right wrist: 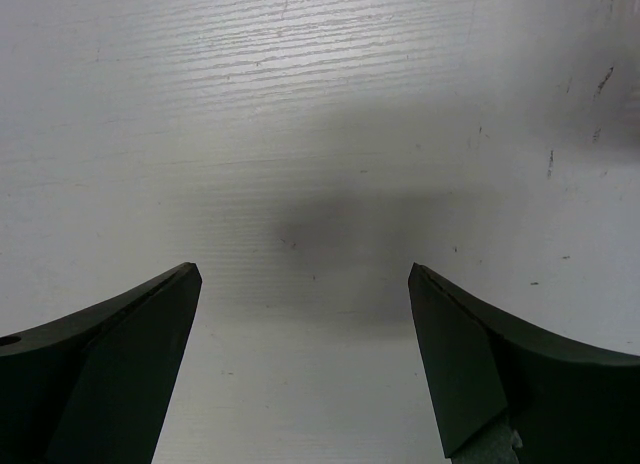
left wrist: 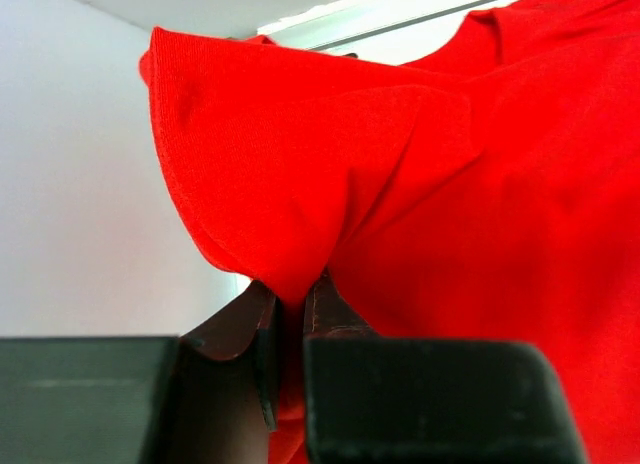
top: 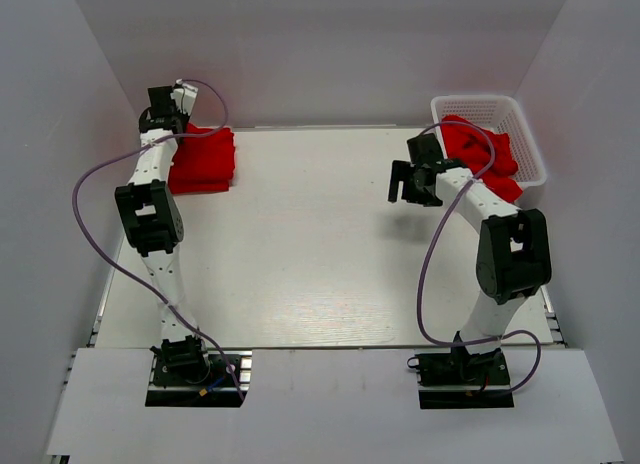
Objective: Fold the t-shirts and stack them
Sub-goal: Put the neatly folded tshirt into the corner of the board with the left arm
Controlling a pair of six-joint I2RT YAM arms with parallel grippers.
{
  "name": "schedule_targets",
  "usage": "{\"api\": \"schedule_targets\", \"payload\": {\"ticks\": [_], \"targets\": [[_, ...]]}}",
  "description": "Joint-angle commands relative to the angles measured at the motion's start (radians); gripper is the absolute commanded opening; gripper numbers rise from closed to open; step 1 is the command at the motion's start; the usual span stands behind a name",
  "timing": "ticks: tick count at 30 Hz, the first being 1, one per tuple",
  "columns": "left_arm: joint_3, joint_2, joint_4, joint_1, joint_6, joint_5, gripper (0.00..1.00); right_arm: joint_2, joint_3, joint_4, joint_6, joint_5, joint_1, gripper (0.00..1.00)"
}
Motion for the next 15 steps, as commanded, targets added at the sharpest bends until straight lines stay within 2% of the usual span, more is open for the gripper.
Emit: {"api": "schedule_targets", "payload": {"ticks": [1,2,3,4,5,6,7,9,10,15], "targets": [[0.055,-0.036,0.055,0.016,-0.003,-0.038,0.0,0.017,0.049,-0.016,0.005,0.022,0.01,0.9],[0.055,-0.036,0.055,0.016,-0.003,-0.061,0.0,0.018,0.054,-0.017,0.005,0.023,0.009,0.9],[0.055,-0.036,0.055,0.016,-0.003,-0.07,0.06,0.023,0.062,-0.022,0.005,0.023,0.01,0.9],[0.055,-0.036,0.055,0.025,-0.012,-0.07,0.16,0.029,0.065,-0.024,0.005,0.025,0.014,0.9],[0.055,-0.036,0.055,0.025,-0.012,-0.07,0.32,0.032,0.066,-0.028,0.005,0.025,0.015,0.9],[0.055,-0.036,0.055,0.025,-0.012,-0.082,0.73,0.035,0.075,-0.03,0.005,0.025,0.015,0.9],[0.055,-0.036,0.055,0.025,-0.023,-0.093,0.81,0.038,0.079,-0.031,0.006,0.022,0.017,0.9],[0.045,-0.036,0.064,0.025,-0.023,-0.121,0.86,0.044,0.091,-0.037,0.006,0.023,0.023,0.9],[0.045,-0.036,0.064,0.025,-0.035,-0.121,1.0,0.044,0.094,-0.037,0.006,0.026,0.024,0.9],[0.045,-0.056,0.09,0.034,-0.068,-0.213,1.0,0.037,0.096,-0.041,0.009,0.036,0.035,0.9]]}}
